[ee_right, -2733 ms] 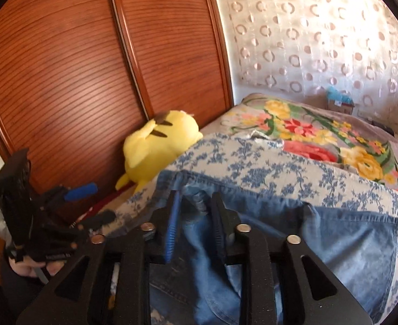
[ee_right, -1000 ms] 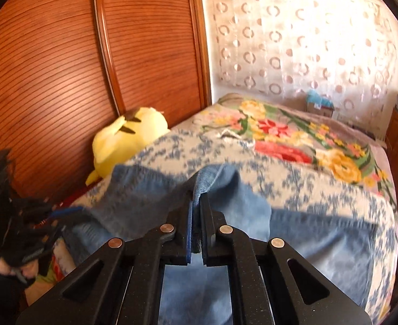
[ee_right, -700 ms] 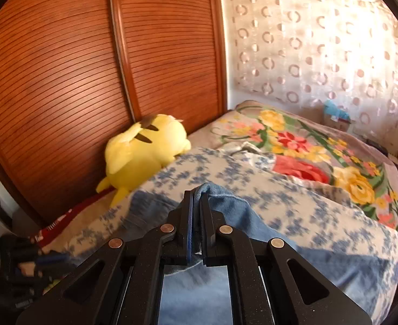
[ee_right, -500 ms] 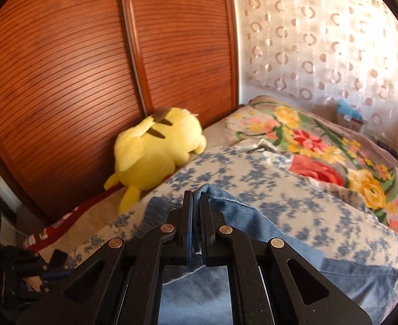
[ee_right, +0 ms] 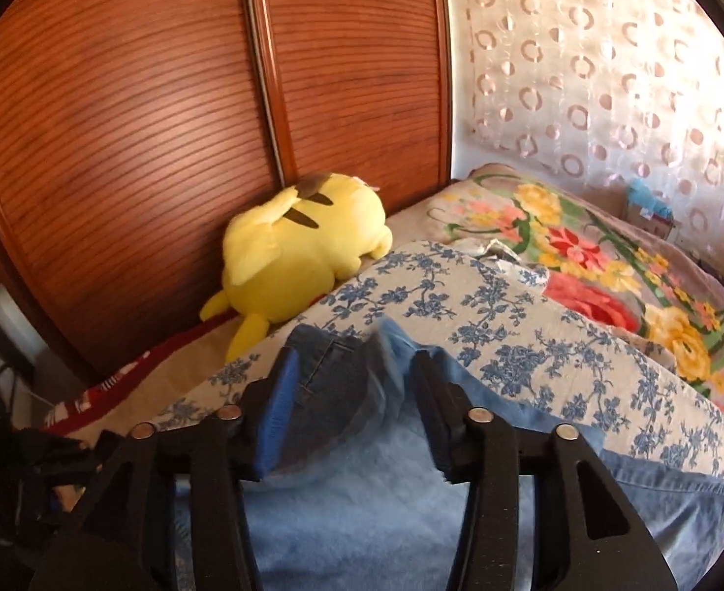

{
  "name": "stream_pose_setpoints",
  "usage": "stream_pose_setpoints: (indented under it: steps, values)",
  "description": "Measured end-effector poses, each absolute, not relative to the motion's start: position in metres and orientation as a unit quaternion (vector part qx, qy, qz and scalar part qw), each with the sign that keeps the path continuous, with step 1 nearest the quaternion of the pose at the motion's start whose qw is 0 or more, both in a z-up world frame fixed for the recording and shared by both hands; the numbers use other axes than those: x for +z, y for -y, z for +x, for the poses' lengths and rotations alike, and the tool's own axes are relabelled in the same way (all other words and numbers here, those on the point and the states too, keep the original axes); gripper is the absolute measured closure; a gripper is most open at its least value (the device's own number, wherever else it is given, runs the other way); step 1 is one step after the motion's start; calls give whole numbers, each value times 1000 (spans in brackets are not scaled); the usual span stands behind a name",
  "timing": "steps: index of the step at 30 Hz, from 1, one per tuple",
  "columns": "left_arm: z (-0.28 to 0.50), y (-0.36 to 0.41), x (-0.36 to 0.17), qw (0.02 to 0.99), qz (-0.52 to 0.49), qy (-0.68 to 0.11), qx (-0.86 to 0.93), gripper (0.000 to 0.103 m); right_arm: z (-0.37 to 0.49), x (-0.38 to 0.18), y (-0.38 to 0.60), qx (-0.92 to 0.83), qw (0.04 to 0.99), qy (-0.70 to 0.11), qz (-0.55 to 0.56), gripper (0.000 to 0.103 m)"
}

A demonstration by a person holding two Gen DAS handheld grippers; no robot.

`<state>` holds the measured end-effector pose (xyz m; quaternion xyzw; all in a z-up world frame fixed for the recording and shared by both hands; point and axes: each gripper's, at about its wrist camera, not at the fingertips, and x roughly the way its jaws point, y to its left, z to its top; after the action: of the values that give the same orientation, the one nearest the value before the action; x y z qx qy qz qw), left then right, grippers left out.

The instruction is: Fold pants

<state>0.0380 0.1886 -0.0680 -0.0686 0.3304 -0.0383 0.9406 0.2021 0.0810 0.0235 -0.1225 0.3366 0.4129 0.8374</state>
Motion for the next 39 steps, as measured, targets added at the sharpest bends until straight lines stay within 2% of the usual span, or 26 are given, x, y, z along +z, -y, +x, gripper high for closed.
stream_pose_setpoints:
  steps: [4, 7, 10, 12, 17, 18, 20, 23, 32, 36, 39]
  values:
    - [38, -191, -66, 941, -67, -331, -26, 90, 195, 25, -59, 407, 843, -329, -123, 48]
    - [37, -192, -63, 942, -67, -327, -27, 78, 185, 15, -35, 387, 851, -329, -129, 48]
    - [37, -192, -61, 943, -63, -326, -26, 74, 176, -5, -11, 368, 855, -342, -132, 48]
    - [37, -190, -61, 943, -61, -326, -25, 67, 171, -21, 7, 350, 857, -356, -132, 48]
    - [39, -186, -62, 942, -59, -329, -32, 62, 158, -49, 48, 313, 865, -373, -122, 48]
    - [40, -184, -62, 942, -57, -330, -32, 56, 155, -52, 54, 306, 866, -376, -120, 48]
    - [42, -181, -63, 942, -55, -329, -35, 53, 150, -57, 65, 297, 868, -381, -112, 50]
    - [43, -177, -64, 943, -59, -326, -40, 38, 143, -59, 78, 296, 869, -383, -97, 54]
    - [42, -156, -58, 948, -48, -312, -44, 36, 110, -55, 106, 288, 878, -372, -84, 57]
    - [42, -141, -57, 948, -45, -309, -56, 36, 95, -57, 121, 286, 879, -373, -80, 64]
    - [46, -128, -60, 946, -41, -314, -66, 36, 84, -60, 129, 282, 880, -373, -83, 66]
